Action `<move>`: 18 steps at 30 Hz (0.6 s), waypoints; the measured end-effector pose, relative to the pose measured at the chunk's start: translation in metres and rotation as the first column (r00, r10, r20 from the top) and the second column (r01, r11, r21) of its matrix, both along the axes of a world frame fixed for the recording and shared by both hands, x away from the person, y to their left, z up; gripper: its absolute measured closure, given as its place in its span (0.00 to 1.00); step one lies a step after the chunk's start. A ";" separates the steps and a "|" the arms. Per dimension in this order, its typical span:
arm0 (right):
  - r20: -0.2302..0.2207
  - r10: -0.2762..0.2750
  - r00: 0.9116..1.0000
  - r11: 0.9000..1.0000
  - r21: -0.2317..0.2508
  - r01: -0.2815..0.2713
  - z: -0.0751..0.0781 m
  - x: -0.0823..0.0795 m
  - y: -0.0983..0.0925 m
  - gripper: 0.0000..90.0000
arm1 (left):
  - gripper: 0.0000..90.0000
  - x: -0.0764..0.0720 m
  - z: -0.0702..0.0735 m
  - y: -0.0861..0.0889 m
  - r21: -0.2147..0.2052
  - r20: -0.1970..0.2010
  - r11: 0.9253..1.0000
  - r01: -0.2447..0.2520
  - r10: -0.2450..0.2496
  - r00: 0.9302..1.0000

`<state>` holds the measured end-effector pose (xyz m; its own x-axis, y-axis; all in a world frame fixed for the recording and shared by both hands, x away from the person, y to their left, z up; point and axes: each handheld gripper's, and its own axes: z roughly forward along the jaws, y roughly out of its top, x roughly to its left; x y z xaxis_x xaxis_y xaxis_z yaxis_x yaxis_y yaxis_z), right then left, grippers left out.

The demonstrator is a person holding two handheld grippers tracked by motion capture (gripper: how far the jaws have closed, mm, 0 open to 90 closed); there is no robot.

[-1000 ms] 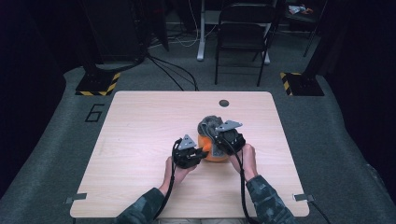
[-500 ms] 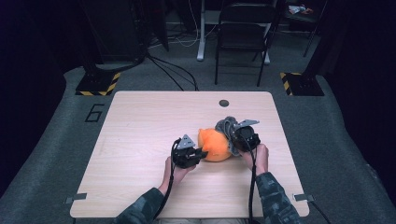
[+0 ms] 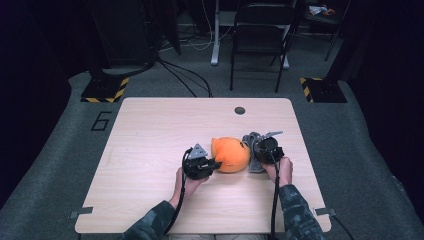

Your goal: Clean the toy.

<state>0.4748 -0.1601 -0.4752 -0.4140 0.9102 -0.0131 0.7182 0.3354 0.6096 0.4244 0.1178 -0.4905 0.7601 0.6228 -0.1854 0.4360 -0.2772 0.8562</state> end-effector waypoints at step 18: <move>0.211 0.200 0.957 0.939 0.238 -0.249 0.086 -0.042 0.053 0.85 | 0.83 -0.004 0.002 -0.004 0.003 0.020 1.000 0.003 -0.003 1.000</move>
